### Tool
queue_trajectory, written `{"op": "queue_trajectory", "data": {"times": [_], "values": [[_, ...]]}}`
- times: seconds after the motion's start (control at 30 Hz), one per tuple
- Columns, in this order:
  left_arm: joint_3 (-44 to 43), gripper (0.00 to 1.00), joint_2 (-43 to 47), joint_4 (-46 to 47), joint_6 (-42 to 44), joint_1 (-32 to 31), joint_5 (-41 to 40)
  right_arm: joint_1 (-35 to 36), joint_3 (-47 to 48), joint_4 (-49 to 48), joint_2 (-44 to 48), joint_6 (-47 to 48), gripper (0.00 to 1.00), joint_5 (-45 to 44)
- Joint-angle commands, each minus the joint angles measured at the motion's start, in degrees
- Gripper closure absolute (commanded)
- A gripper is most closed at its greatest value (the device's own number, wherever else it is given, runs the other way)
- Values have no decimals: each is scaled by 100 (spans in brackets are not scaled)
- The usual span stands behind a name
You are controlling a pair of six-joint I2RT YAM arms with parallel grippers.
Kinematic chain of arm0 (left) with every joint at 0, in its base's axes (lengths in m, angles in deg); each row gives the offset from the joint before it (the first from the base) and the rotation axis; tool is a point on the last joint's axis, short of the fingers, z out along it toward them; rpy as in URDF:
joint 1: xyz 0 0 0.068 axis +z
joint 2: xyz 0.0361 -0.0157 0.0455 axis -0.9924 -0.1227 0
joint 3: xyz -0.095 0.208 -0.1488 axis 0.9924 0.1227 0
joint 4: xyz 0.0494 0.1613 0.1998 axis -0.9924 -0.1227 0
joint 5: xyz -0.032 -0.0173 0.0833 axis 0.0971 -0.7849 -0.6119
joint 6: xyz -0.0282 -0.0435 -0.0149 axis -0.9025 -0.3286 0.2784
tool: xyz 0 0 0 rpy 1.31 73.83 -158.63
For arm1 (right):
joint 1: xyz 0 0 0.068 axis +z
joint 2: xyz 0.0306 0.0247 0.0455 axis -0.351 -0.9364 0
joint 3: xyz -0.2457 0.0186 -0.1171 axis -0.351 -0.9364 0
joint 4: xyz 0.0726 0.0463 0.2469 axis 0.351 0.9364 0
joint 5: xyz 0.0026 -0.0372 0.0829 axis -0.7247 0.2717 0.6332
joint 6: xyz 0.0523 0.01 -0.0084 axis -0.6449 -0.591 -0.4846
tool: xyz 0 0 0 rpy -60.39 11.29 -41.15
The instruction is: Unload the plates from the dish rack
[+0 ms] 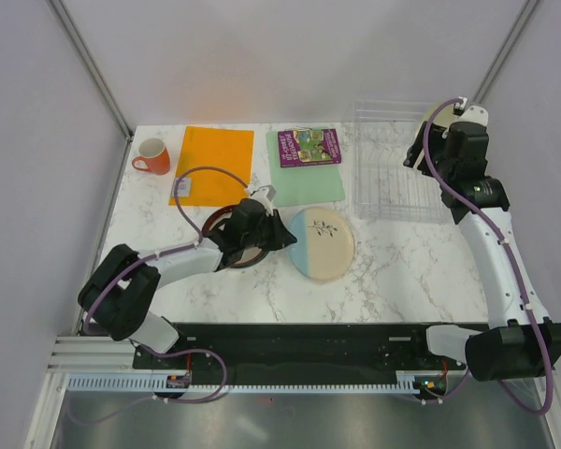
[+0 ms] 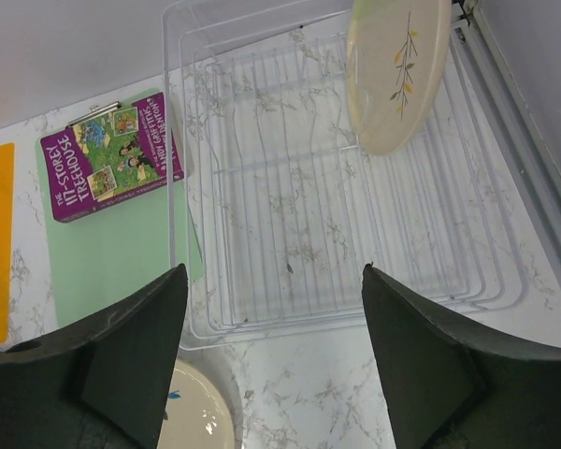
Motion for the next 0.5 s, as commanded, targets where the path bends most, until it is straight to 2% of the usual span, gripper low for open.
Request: {"op": "queue_trajectory", "data": {"times": [0.0,0.2,0.37,0.47], "values": [[185,98,427,-803,750,126,-1480,-22,-62,-125,41,-41,20,200],[123,98,1289,-1181,785,397,-1638,-30,-123,-142,41,-76,22,332],[184,98,2072,-1481,847,1109,-1428,-30,-211,-195,32,-155,23,473],[316,98,2345,-1455,776,1680,-911,-22,-229,-230,15,-164,23,508]]}}
